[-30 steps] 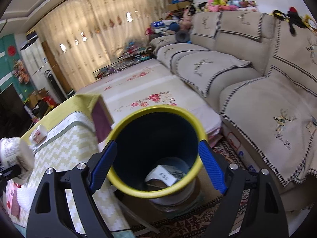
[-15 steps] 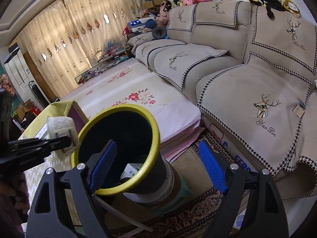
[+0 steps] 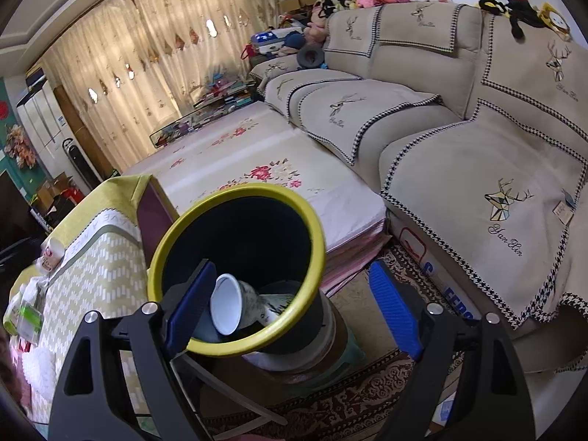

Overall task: Collect trash
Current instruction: 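Carry the white bowl to the bin and release it, then move the right gripper toward the white foam netting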

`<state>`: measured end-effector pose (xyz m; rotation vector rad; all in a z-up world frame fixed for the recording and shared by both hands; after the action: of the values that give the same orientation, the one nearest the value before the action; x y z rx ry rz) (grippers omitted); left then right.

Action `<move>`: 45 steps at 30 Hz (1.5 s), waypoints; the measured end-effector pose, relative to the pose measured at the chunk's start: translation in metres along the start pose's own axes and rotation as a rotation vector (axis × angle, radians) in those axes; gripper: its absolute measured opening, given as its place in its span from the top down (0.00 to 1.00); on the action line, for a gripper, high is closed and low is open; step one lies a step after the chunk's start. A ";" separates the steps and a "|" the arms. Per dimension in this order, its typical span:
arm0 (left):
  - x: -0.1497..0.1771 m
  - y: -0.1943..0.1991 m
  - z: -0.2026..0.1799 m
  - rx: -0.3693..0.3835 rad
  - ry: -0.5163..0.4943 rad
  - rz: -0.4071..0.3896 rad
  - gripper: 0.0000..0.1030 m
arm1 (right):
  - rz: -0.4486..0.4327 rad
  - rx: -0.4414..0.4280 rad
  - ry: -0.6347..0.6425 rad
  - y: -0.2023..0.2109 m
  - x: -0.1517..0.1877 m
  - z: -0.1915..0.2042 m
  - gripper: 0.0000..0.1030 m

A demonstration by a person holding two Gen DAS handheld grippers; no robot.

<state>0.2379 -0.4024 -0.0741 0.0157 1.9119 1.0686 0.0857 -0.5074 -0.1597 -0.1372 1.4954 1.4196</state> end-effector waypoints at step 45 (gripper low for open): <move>0.174 0.292 0.173 -0.509 0.343 -0.289 0.05 | 0.268 -0.441 0.612 0.015 0.161 0.331 0.36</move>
<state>0.1476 -0.0336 -0.0336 -0.7489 1.8050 1.3866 0.1888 -0.1549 -0.1896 -0.7203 1.6955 2.0343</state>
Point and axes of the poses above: each gripper's, at about its wrist camera, not at the fingertips, and y roughly against the way its jaws point, z to its left, x to its underside, the point moved 4 cm from there along -y, roughly the way its jaws point
